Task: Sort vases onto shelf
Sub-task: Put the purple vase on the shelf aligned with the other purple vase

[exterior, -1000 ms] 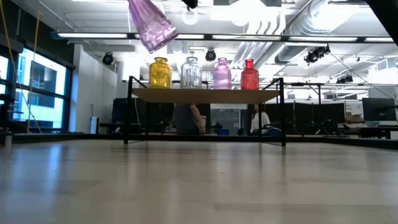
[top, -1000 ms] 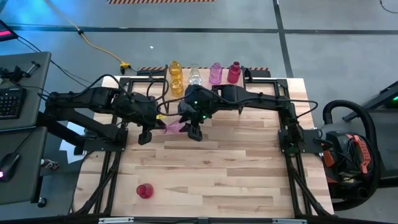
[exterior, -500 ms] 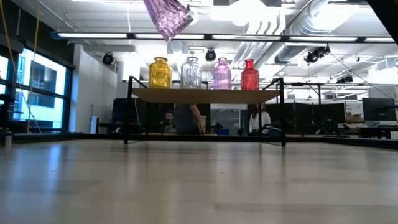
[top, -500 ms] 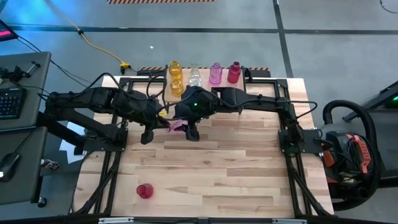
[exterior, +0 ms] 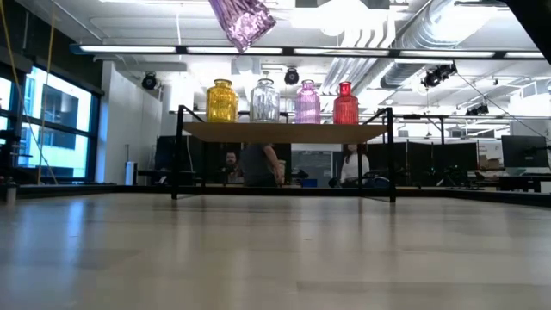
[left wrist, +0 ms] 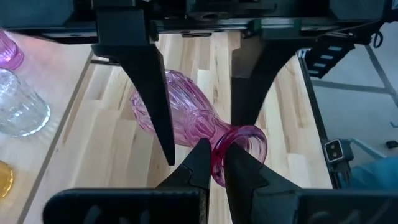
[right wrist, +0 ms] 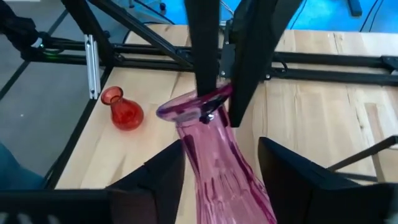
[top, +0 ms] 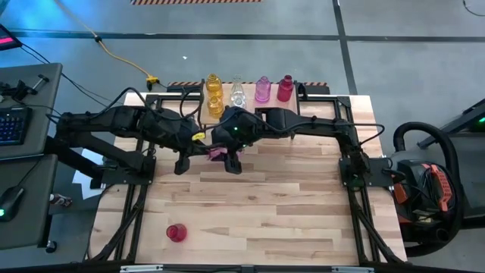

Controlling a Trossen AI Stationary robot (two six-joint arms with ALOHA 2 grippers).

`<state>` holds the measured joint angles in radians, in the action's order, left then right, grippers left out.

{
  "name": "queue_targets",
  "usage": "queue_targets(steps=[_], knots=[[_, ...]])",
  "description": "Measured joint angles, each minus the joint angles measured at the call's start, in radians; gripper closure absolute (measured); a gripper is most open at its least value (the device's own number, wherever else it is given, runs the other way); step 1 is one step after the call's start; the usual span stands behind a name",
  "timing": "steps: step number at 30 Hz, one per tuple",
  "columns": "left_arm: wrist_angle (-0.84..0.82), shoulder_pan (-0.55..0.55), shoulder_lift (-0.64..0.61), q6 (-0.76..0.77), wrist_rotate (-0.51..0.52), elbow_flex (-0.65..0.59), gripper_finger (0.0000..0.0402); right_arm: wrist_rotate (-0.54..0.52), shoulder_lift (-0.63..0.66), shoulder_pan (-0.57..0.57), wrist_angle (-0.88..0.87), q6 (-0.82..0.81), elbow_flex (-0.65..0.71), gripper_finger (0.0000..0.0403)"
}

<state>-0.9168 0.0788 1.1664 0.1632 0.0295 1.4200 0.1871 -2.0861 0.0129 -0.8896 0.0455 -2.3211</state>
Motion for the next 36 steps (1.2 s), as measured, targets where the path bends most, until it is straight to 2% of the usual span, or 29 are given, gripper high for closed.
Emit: queue_targets(steps=[9, 21, 28, 36], knots=[[0.003, 0.0, 0.019, -0.008, -0.011, -0.001, 0.0387, 0.048, 0.0, 0.0, -0.011, -0.007, 0.0, 0.0324], [0.004, -0.001, 0.021, 0.006, 0.009, -0.001, 0.0342, 0.039, 0.001, 0.003, -0.023, -0.098, 0.001, 0.033], [0.003, -0.001, 0.021, -0.002, 0.005, -0.001, 0.0327, 0.02, 0.001, 0.007, -0.018, -0.098, 0.001, 0.0331], [-0.018, -0.001, 0.008, -0.009, 0.025, 0.065, 0.0313, -0.085, 0.009, 0.023, -0.088, -0.121, -0.033, 0.0331]])
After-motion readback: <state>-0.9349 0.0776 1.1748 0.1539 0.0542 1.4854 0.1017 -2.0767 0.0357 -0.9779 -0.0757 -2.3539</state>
